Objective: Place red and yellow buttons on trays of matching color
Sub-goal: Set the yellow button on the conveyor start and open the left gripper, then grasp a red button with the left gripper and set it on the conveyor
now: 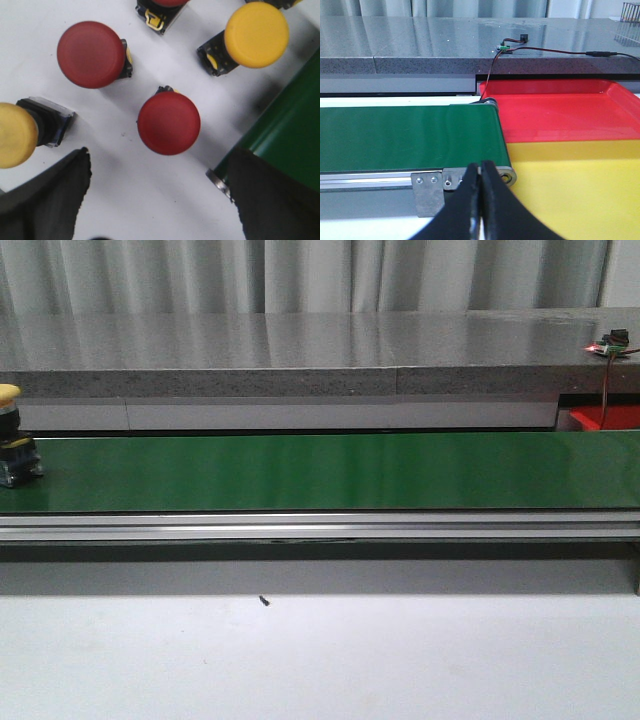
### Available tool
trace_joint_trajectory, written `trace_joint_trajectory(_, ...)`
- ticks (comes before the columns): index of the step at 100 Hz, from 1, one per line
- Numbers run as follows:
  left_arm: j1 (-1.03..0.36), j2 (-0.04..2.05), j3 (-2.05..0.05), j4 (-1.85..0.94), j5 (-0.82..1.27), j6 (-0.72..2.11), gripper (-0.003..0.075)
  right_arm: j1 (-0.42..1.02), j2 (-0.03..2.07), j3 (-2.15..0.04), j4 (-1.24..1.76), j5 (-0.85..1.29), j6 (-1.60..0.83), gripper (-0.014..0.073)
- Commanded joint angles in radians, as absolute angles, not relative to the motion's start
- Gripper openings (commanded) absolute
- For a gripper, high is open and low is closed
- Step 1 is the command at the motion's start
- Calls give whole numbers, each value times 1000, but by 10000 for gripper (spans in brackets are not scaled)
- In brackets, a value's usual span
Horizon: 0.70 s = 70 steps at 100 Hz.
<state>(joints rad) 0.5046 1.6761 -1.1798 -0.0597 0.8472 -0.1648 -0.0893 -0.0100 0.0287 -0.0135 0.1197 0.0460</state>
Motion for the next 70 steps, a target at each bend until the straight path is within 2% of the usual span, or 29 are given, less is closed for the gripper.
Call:
trace_joint_trajectory(1, 499, 1654, -1205, -63, 775, -206, 546, -93, -28, 11, -24, 41, 42, -109)
trace_joint_trajectory(45, 499, 1758, -1205, -85, 665, -223, 527, -93, -28, 11, -24, 41, 42, -109)
trace_joint_trajectory(52, 499, 1767, -1205, -94, 655, -223, 463, -93, -28, 11, -24, 41, 42, -109)
trace_joint_trajectory(70, 499, 1769, -1205, -102, 655, -223, 179, -93, -28, 11, -24, 41, 42, -109)
